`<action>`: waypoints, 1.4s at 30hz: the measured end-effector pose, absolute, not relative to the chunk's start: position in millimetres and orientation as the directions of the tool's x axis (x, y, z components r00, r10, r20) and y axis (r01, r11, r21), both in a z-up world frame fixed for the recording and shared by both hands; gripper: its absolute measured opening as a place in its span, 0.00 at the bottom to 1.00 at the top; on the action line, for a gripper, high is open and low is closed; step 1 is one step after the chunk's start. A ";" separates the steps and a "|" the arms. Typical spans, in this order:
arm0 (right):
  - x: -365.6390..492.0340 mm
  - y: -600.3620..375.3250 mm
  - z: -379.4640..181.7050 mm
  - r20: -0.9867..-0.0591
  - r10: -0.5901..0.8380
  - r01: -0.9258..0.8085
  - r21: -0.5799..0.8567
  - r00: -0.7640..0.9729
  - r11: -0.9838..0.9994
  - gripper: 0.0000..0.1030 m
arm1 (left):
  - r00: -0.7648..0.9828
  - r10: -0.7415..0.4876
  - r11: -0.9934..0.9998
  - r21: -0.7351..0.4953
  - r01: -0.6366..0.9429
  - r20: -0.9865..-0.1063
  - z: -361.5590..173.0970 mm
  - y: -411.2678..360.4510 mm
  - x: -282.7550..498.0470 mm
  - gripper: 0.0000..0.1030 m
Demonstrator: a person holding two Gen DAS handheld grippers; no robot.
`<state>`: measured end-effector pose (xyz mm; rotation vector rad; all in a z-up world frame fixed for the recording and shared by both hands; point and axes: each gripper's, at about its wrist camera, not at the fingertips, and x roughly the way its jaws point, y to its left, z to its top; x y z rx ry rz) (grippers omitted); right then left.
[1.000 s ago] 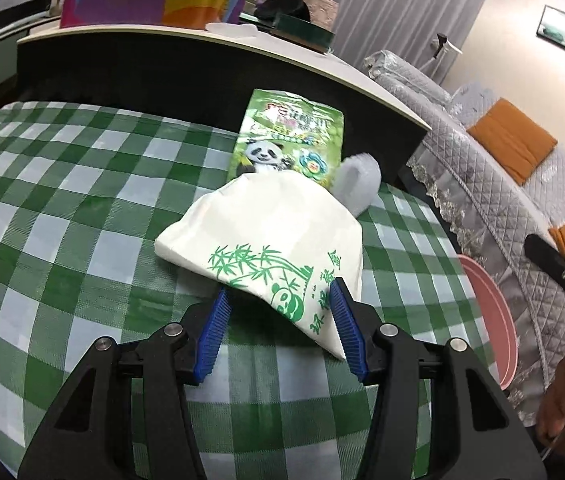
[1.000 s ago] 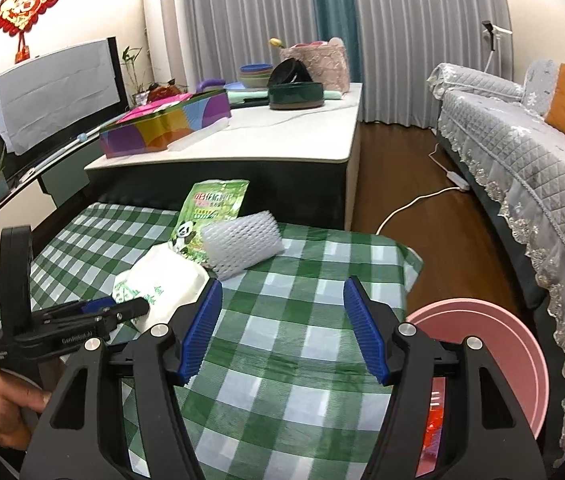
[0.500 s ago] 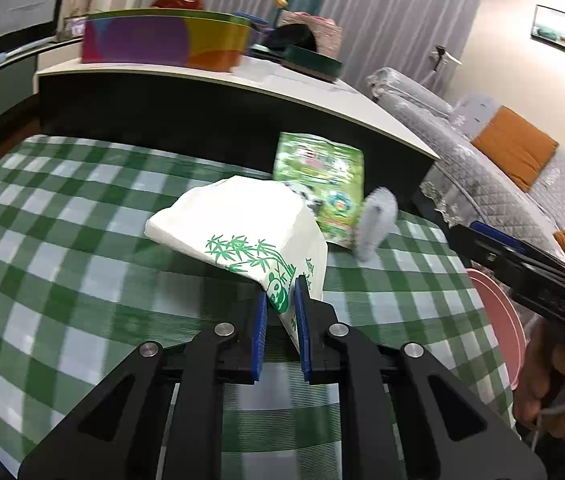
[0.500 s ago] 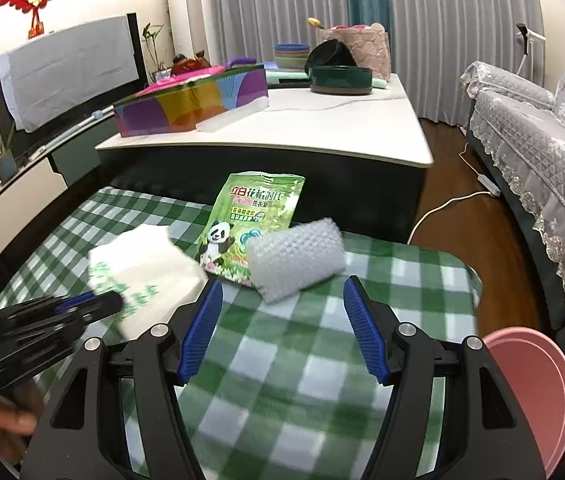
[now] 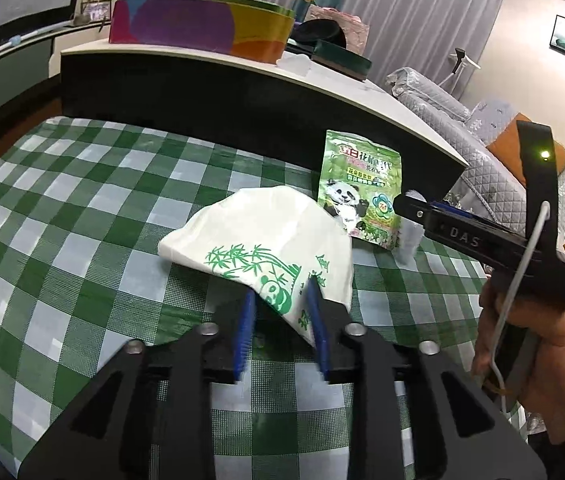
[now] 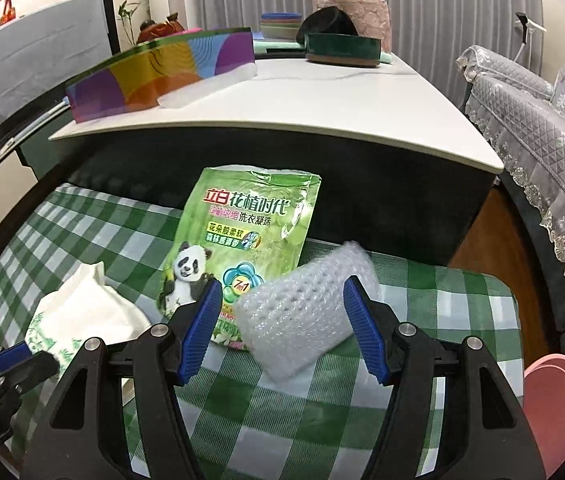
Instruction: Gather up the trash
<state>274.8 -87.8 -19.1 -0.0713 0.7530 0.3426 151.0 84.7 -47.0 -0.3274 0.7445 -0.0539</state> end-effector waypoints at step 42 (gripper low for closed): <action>115.3 -195.4 69.4 -0.562 0.326 -0.341 0.081 0.760 0.936 0.12 | 0.803 -0.166 0.978 -0.202 0.057 -0.573 10.0 31.4 100.1 0.05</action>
